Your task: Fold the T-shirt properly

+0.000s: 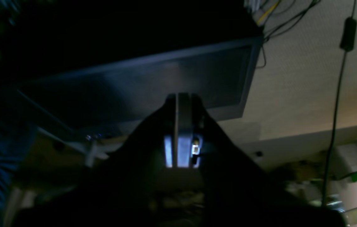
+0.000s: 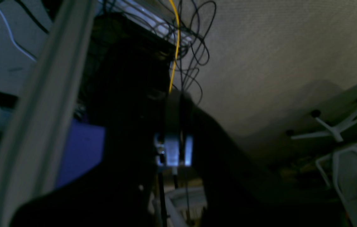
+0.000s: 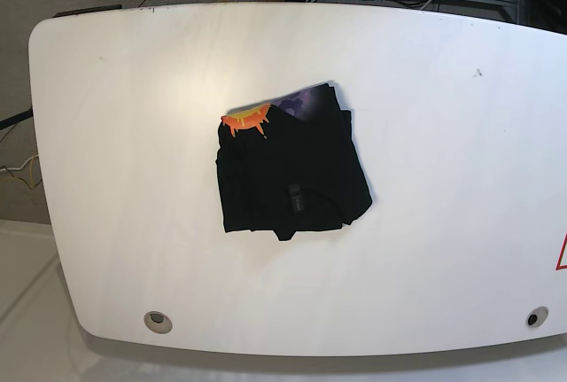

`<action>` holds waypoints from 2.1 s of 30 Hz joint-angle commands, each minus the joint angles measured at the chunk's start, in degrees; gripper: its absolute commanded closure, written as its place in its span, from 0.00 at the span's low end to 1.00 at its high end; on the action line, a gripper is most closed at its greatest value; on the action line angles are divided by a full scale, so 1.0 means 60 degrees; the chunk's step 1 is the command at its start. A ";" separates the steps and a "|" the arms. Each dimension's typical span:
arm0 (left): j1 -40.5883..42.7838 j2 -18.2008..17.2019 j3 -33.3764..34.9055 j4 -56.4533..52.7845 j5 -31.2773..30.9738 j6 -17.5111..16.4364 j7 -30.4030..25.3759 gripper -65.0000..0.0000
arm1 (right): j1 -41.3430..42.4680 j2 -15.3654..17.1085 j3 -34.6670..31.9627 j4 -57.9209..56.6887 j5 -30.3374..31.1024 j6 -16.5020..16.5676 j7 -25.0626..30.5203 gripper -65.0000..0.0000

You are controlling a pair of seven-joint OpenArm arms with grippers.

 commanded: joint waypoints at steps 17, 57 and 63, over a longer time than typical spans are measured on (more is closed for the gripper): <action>-0.2172 -0.0320 0.2001 -0.4062 -0.0046 0.2226 -0.2614 1.00 | 0.0788 0.0655 -0.2422 -0.1987 -0.0044 -0.0116 0.0594 1.00; -0.3682 0.0559 0.3056 -0.5849 -0.0002 0.3428 -0.4343 1.00 | 0.1125 0.0699 -0.3419 -0.4653 0.0000 -0.0130 0.3173 1.00; -0.3696 0.0559 0.3056 -0.6362 -0.0046 0.3428 -0.4387 1.00 | 0.1125 0.0640 -0.3462 -0.4829 0.0000 -0.0130 0.3671 1.00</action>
